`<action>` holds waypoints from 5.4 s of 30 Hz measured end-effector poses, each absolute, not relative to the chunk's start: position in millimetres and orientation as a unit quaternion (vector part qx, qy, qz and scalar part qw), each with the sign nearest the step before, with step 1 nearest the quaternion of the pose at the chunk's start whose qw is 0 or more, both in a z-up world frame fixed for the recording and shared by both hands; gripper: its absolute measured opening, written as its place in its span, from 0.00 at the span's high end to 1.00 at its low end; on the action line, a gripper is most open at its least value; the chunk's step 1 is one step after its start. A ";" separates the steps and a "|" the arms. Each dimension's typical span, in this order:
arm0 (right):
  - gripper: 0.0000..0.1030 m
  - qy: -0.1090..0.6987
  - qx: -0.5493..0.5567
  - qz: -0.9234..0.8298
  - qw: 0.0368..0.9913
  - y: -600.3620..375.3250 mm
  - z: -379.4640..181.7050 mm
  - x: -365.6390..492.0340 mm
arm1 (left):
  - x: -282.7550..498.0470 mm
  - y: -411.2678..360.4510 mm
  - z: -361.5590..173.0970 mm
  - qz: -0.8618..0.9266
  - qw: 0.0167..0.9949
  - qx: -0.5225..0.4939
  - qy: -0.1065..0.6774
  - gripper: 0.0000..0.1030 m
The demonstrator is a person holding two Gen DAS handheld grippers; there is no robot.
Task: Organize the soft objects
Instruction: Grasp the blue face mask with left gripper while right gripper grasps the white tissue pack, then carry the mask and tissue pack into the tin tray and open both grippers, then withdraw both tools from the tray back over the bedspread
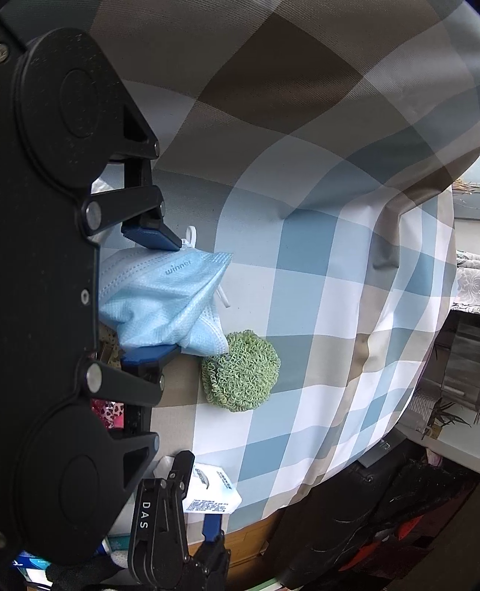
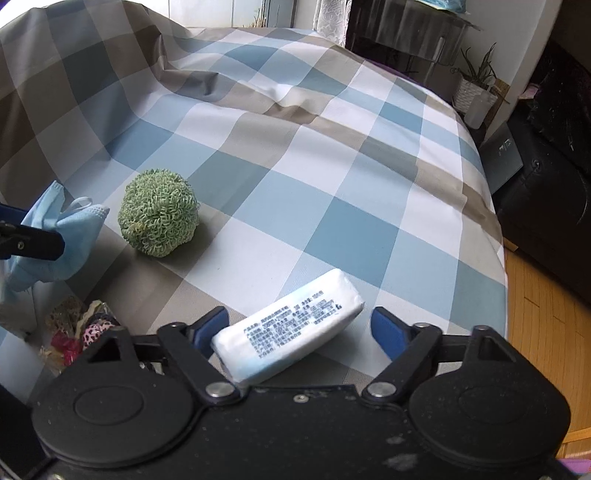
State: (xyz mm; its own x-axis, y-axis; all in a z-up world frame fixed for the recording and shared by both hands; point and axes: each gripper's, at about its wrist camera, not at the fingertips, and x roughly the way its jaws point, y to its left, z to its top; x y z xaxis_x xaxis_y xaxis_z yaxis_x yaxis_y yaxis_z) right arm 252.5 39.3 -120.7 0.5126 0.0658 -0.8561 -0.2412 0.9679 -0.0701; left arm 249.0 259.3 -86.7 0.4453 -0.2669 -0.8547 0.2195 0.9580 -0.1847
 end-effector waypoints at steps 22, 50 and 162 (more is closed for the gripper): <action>0.73 0.439 0.051 0.047 0.896 -30.1 -23.6 156.4 | 233.2 243.6 -82.2 -0.142 0.882 0.043 0.448 0.51; 0.72 0.391 0.203 -0.143 0.886 -193.4 6.1 9.7 | 146.2 140.5 22.4 -0.191 0.884 0.034 0.426 0.53; 0.08 0.327 0.061 -0.159 0.929 -142.1 7.1 -28.5 | 121.4 113.2 -54.6 -0.083 0.840 0.053 0.533 0.34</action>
State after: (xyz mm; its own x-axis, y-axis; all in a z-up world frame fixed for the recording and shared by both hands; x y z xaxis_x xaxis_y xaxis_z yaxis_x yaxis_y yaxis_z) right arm -28.5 -142.1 7.1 0.7351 -0.2556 -0.6279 0.3354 0.9420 0.0092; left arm 121.4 113.2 -54.6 0.4173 -0.0830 -0.9050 0.1961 0.9806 0.0004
